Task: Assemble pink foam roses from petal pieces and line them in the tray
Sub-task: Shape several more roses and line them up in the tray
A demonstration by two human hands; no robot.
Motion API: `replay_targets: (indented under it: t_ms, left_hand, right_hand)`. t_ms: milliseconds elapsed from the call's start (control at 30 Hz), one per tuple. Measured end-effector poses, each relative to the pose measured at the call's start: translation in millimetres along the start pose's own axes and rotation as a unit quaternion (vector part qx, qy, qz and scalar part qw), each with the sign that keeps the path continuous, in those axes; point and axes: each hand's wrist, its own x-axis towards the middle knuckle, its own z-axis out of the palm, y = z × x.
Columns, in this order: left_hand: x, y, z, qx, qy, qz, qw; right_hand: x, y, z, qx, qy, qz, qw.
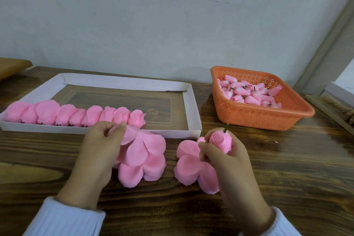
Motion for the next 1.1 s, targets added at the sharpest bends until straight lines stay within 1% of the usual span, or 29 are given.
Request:
replay_targets:
  t_ms: [33, 67, 100, 133, 167, 200, 267, 300, 333, 367, 400, 467, 533, 567, 600, 633, 667, 700, 767, 833, 900, 967, 1000, 1033, 1100]
  left_hand:
    - [-1, 2, 2, -0.076, -0.03, -0.037, 0.996]
    - [-2, 5, 3, -0.152, -0.072, -0.053, 0.984]
    - [-4, 11, 3, -0.24, -0.121, -0.061, 0.961]
    - [-5, 15, 2, -0.339, -0.17, -0.086, 0.921]
    - [-7, 21, 2, -0.408, -0.216, -0.113, 0.88]
    - [-8, 22, 2, -0.418, -0.252, -0.134, 0.863]
    - [-9, 18, 7, -0.327, -0.279, -0.181, 0.884]
    - [-12, 17, 10, -0.318, -0.285, -0.19, 0.884]
    - [-15, 17, 15, -0.346, -0.287, -0.174, 0.876]
    - [-18, 20, 19, -0.369, -0.276, -0.141, 0.876]
    - [-22, 23, 23, -0.373, -0.26, -0.111, 0.884]
    - [-31, 27, 29, -0.345, -0.241, -0.075, 0.904]
    - [-41, 26, 33, -0.319, -0.24, -0.039, 0.916]
    - [-45, 25, 33, -0.266, -0.224, -0.023, 0.937]
    - [-48, 23, 33, -0.176, -0.206, 0.025, 0.962]
    - [-50, 20, 32, -0.082, -0.197, 0.093, 0.972]
    - [-54, 19, 33, -0.024, -0.193, 0.153, 0.969]
    - [-56, 19, 33, 0.003, -0.2, 0.191, 0.961]
    - [-61, 20, 36, 0.012, -0.213, 0.243, 0.946]
    - [-63, 22, 39, 0.013, -0.237, 0.296, 0.925]
    - [-64, 20, 40, -0.017, -0.287, 0.304, 0.908]
    - [-65, 17, 40, -0.033, -0.304, 0.309, 0.901]
    - [-65, 17, 40, -0.039, -0.297, 0.317, 0.9]
    - [-65, 16, 40, -0.049, -0.293, 0.327, 0.897]
    - [-66, 15, 40, -0.062, -0.299, 0.338, 0.89]
  right_hand:
    - [0, 0, 0, -0.001, -0.003, 0.001, 1.0]
    - [-1, -1, 0, 0.0, -0.008, -0.003, 1.0]
    - [-2, -3, 1, -0.001, -0.012, -0.008, 1.0]
    - [-2, -4, 1, -0.002, -0.016, -0.015, 1.0]
    - [-2, -5, 1, -0.006, -0.023, -0.02, 1.0]
    - [-3, -5, 1, -0.009, -0.034, -0.021, 0.999]
    - [-6, -6, 2, -0.024, -0.069, -0.014, 0.997]
    - [-8, -7, 3, -0.036, -0.091, -0.008, 0.995]
    - [-10, -8, 5, -0.044, -0.112, -0.001, 0.993]
    - [-12, -9, 7, -0.059, -0.127, 0.001, 0.99]
    - [-14, -9, 9, -0.082, -0.138, -0.004, 0.987]
    - [-15, -10, 11, -0.132, -0.158, -0.018, 0.978]
    - [-15, -9, 11, -0.148, -0.197, -0.006, 0.969]
    - [-15, -10, 11, -0.152, -0.214, 0.004, 0.965]
    - [-15, -9, 11, -0.155, -0.225, 0.011, 0.962]
    - [-14, -8, 11, -0.152, -0.233, 0.014, 0.96]
    - [-13, -5, 11, -0.143, -0.237, 0.021, 0.961]
    - [-12, -3, 11, -0.13, -0.237, 0.034, 0.962]
    - [-14, -1, 9, -0.109, -0.224, 0.078, 0.965]
    - [-13, -1, 12, -0.115, -0.216, 0.117, 0.963]
    - [-7, -1, 19, -0.16, -0.219, 0.156, 0.95]
    - [-7, 0, 19, -0.192, -0.228, 0.187, 0.936]
    - [-8, 1, 19, -0.189, -0.226, 0.178, 0.939]
    - [-9, 0, 18, -0.165, -0.222, 0.152, 0.949]
    - [-11, -3, 10, -0.075, -0.239, 0.089, 0.964]
